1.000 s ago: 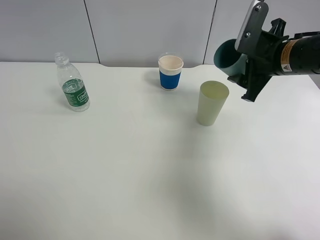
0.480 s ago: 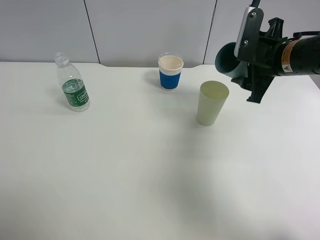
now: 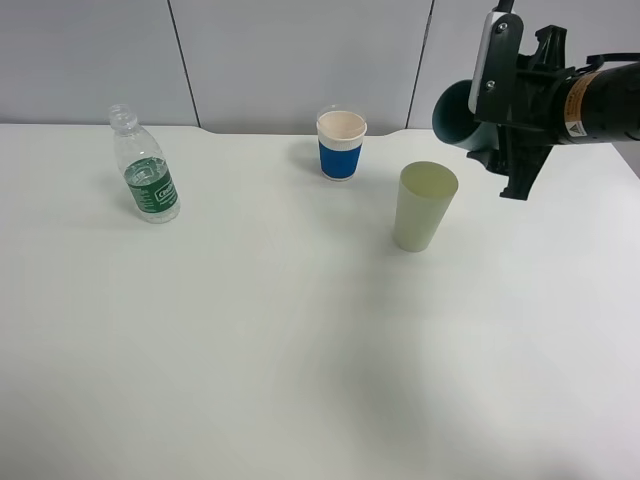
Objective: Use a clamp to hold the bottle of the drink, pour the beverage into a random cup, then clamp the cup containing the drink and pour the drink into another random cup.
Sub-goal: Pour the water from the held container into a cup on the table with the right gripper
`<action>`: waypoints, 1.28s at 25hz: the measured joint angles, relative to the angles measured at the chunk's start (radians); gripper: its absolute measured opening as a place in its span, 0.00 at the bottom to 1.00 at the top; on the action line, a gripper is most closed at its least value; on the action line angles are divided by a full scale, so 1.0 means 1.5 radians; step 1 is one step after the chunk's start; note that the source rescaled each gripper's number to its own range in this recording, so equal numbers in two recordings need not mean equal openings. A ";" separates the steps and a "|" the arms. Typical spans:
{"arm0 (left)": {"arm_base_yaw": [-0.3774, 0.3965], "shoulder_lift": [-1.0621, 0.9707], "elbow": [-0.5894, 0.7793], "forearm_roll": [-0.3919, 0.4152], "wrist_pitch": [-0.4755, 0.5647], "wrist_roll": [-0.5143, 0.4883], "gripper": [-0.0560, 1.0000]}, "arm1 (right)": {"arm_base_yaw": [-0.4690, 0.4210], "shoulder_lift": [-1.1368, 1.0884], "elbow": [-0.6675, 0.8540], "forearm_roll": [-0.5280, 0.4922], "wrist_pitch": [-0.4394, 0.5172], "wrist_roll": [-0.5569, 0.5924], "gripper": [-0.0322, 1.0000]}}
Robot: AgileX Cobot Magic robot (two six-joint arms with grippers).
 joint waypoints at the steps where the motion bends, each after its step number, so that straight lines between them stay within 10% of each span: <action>1: 0.000 0.000 0.000 0.000 0.000 0.000 1.00 | 0.000 0.000 -0.001 -0.004 0.000 0.000 0.04; 32: 0.000 0.000 0.000 0.000 0.000 0.000 1.00 | 0.000 0.000 -0.002 -0.061 0.015 -0.086 0.04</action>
